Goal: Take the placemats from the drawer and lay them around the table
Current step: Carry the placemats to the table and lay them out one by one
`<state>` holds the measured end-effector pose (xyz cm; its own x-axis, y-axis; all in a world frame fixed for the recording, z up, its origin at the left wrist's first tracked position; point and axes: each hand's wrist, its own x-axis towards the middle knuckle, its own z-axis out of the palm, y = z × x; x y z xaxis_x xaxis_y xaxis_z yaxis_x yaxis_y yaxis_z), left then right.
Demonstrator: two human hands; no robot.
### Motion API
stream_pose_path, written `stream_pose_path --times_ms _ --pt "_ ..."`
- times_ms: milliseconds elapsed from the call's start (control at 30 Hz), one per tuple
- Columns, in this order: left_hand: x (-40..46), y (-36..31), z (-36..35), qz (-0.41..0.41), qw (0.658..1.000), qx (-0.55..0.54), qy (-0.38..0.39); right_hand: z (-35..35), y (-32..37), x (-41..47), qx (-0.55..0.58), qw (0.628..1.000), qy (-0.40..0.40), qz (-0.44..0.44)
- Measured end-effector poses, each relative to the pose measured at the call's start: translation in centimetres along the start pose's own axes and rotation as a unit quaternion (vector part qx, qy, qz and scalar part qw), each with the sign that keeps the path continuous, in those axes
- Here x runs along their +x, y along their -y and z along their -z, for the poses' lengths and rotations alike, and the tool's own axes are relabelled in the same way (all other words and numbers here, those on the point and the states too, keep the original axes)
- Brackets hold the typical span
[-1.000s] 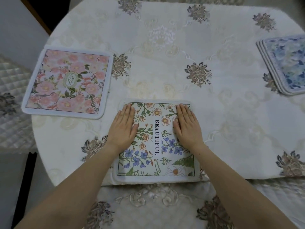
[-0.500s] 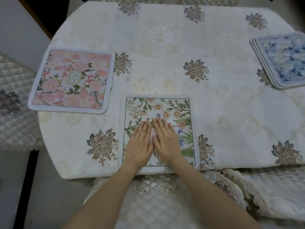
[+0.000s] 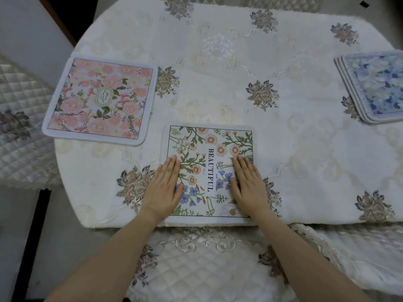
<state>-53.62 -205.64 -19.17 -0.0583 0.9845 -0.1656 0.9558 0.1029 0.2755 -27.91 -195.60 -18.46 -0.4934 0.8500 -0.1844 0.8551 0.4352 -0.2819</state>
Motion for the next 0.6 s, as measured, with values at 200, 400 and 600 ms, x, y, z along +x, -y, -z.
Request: stream_pose_path --times_ms 200,400,600 --pt "0.0 -0.1 1.0 -0.009 0.999 0.025 0.022 1.7 0.1 0.2 -0.034 0.996 0.08 0.001" --pt "1.8 -2.2 7.4 -0.047 0.997 0.046 0.037 8.1 3.3 -2.9 0.128 0.99 0.012 -0.063" --pt "0.3 -7.3 12.2 -0.152 0.984 -0.048 -0.085 13.2 5.6 -10.7 0.053 0.99 -0.11 -0.067"
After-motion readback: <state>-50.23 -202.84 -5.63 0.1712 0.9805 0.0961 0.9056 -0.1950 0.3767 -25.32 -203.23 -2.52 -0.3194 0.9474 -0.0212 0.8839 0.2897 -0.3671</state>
